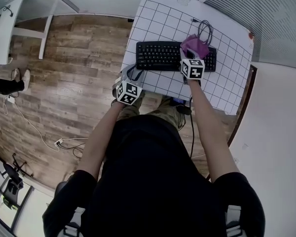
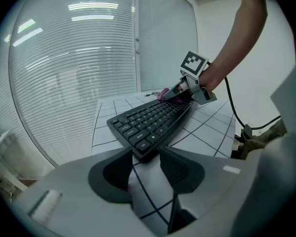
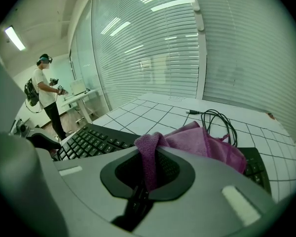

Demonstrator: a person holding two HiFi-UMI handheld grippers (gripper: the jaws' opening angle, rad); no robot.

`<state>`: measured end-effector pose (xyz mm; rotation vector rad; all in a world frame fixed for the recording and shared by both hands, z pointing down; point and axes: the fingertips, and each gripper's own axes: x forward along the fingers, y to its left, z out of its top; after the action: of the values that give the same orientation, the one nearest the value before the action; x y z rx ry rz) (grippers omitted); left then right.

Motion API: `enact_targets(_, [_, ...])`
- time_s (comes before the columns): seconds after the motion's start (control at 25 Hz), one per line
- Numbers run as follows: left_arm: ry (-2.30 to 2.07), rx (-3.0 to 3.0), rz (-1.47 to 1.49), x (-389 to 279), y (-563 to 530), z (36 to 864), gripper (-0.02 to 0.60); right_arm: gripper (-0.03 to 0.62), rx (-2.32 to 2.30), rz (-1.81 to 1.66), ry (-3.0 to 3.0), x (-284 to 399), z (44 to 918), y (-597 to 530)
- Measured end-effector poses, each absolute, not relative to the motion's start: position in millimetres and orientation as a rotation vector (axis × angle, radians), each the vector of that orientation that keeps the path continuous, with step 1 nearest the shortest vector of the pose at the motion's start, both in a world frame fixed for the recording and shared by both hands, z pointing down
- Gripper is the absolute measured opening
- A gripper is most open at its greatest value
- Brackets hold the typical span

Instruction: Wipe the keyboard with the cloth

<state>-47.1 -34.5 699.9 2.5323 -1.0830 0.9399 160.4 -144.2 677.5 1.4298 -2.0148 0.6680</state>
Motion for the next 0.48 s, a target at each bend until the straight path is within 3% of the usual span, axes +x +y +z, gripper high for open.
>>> enact_targets(0.48, [-1.076, 2.534, 0.939, -47, -34, 700, 0.153, 0.040, 1.382, 0.687, -2.061, 129, 679, -142])
